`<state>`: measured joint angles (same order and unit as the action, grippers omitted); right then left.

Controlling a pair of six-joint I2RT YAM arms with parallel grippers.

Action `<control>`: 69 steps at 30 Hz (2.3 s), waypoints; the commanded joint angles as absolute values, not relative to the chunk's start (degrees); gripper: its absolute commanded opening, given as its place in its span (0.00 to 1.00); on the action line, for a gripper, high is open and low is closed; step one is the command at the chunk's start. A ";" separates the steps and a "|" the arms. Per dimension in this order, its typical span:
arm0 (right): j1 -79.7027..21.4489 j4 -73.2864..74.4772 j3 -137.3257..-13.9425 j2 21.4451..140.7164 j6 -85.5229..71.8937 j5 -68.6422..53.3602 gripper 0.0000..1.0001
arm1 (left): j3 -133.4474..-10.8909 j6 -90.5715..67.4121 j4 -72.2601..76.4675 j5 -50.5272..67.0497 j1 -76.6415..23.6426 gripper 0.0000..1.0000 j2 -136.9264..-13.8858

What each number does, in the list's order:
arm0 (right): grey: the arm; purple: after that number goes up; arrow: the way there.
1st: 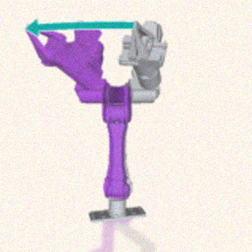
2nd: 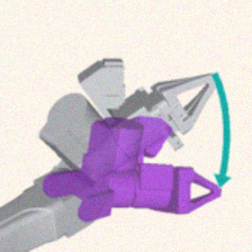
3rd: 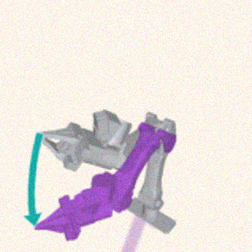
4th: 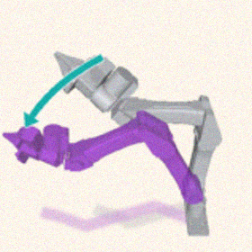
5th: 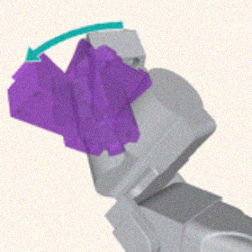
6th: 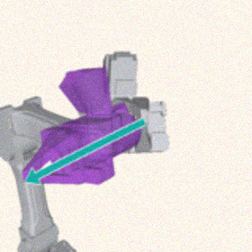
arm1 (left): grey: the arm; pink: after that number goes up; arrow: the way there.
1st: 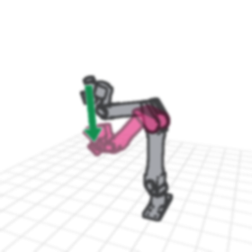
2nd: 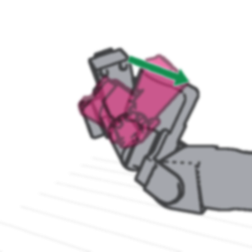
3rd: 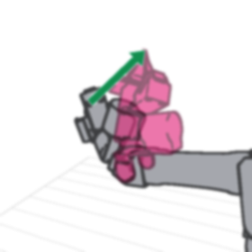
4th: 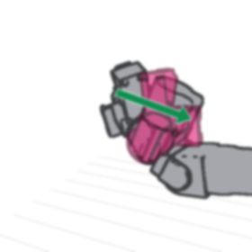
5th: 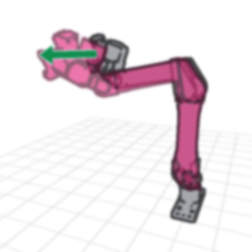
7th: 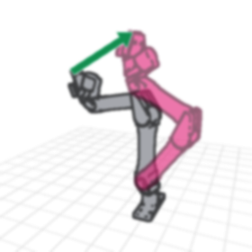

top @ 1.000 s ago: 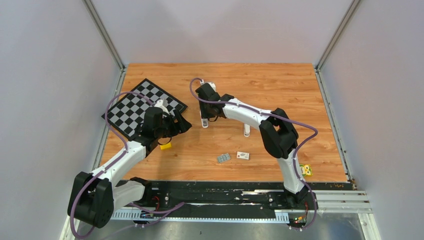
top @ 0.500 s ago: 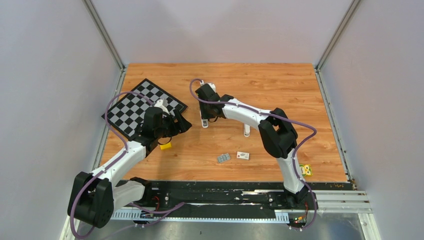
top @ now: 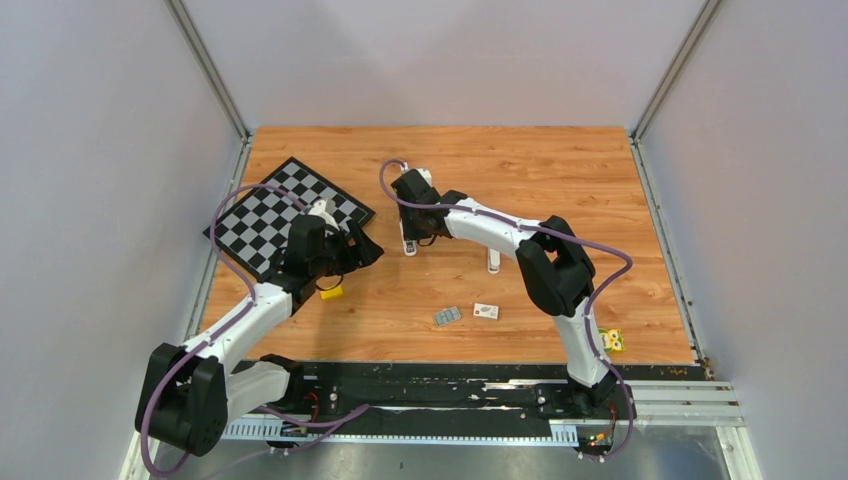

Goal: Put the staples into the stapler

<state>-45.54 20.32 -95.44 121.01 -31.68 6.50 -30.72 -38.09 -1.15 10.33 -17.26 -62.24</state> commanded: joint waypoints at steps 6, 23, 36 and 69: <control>-45.39 20.75 -94.70 122.58 -32.76 5.80 0.22 | -29.33 -38.23 1.49 10.89 -16.96 0.81 -61.72; -45.44 20.70 -94.46 122.87 -32.99 5.98 0.22 | -29.00 -38.23 1.41 10.80 -16.96 0.81 -61.28; -45.51 20.65 -94.39 123.40 -33.54 5.42 0.22 | -28.81 -38.24 1.49 10.72 -16.96 0.81 -61.19; -45.53 21.79 -94.39 123.57 -33.12 6.68 0.24 | -29.17 -38.34 1.67 10.88 -16.96 0.82 -61.09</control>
<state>-45.56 19.62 -95.18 121.78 -32.69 5.72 -29.45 -38.13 -0.03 10.50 -17.26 -62.06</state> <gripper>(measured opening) 0.240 0.814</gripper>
